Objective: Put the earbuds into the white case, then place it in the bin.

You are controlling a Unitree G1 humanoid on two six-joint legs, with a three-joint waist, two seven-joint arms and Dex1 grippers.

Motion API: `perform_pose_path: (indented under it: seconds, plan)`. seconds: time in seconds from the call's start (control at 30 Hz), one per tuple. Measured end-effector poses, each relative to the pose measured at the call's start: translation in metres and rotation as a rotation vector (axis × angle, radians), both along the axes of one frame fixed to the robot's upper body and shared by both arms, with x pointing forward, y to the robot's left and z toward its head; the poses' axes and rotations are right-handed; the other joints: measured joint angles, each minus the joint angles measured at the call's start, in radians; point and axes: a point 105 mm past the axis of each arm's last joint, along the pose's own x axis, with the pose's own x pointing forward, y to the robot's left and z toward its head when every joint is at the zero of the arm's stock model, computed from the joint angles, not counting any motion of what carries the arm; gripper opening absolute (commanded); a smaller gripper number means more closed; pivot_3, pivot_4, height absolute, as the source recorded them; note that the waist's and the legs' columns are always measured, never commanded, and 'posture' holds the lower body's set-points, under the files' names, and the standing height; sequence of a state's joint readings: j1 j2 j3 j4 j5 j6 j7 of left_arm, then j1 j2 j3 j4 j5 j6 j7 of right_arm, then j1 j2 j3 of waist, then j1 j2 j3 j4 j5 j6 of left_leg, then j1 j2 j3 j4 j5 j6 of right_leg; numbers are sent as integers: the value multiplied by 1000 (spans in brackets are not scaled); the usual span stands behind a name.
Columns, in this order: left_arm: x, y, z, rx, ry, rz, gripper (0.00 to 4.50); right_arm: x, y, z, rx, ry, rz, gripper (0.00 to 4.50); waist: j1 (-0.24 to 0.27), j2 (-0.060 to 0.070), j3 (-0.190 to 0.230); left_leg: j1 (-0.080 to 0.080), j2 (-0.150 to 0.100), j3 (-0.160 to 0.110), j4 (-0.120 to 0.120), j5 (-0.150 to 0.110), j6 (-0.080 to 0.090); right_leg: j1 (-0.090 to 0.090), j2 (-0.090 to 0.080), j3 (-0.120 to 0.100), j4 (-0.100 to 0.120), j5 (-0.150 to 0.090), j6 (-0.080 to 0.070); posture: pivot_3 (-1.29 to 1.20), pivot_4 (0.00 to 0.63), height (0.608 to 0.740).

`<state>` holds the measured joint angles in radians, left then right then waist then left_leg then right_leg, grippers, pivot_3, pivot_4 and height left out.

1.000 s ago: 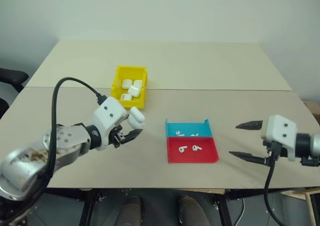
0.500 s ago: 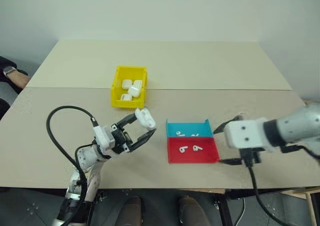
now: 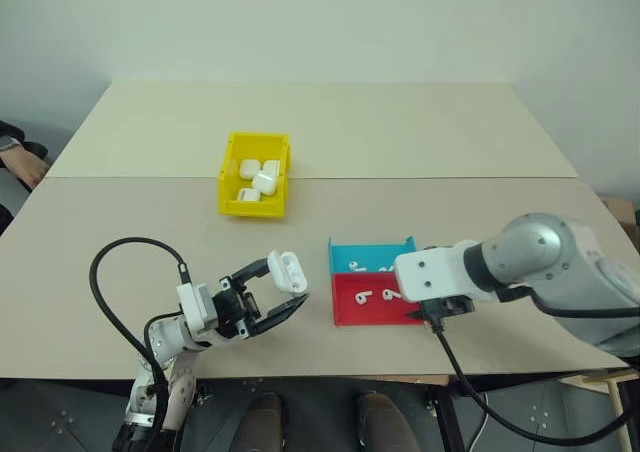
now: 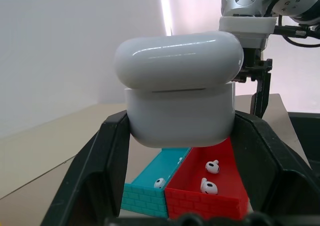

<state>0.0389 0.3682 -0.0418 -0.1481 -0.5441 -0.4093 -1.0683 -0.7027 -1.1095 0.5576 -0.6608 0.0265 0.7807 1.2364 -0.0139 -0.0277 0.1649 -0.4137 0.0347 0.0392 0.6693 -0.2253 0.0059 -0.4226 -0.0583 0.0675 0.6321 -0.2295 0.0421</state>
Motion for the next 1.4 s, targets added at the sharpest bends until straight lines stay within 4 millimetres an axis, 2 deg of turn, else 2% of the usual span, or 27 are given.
perform_pose_path:
  seconds: [0.07, 0.13, 0.47, 0.63, 0.77, 1.4]
  plan:
    - [-1, -1, 0, 3, -4, 6, 2739, 5, -5, -6, -33, -5, -24, 2708, 1, 0, 0, 0, 0, 0, 0, 0, 0, 0, 0, 0, 0, 0, 0, 0, 150, 740]
    - [-1, 0, -2, 11, 3, 18, 2739, 9, -7, -10, -52, -17, -36, 2068, 1, 0, 0, 0, 0, 0, 0, 0, 0, 0, 0, 0, 0, 0, 0, 0, 150, 740]
    - [-3, 3, -8, 46, 13, 39, 2739, 23, -1, -24, -83, -54, -50, 2068, 0, 0, 0, 1, 0, 0, 0, 0, 0, 0, 0, 0, 0, 0, 0, 0, 150, 740]
    - [-5, 4, -9, 84, -4, 30, 2739, 22, 10, -29, -63, -37, -26, 2068, 0, 0, 0, 0, 0, 0, 0, 0, 0, 0, 0, 0, 0, 0, 0, 0, 150, 740]
    - [-7, 5, -11, 89, 2, 26, 2739, 26, 8, -32, -84, -50, -38, 2068, -1, 0, 0, 1, 0, 0, 0, 0, 0, 0, 0, 0, 0, 0, 0, 0, 150, 740]
    - [-6, 3, -12, 116, 4, 74, 2739, 28, 15, -38, -107, -59, 13, 2068, -1, 0, 0, 1, 0, 0, 0, 0, 0, 0, 0, 0, 0, 0, 0, 0, 150, 740]
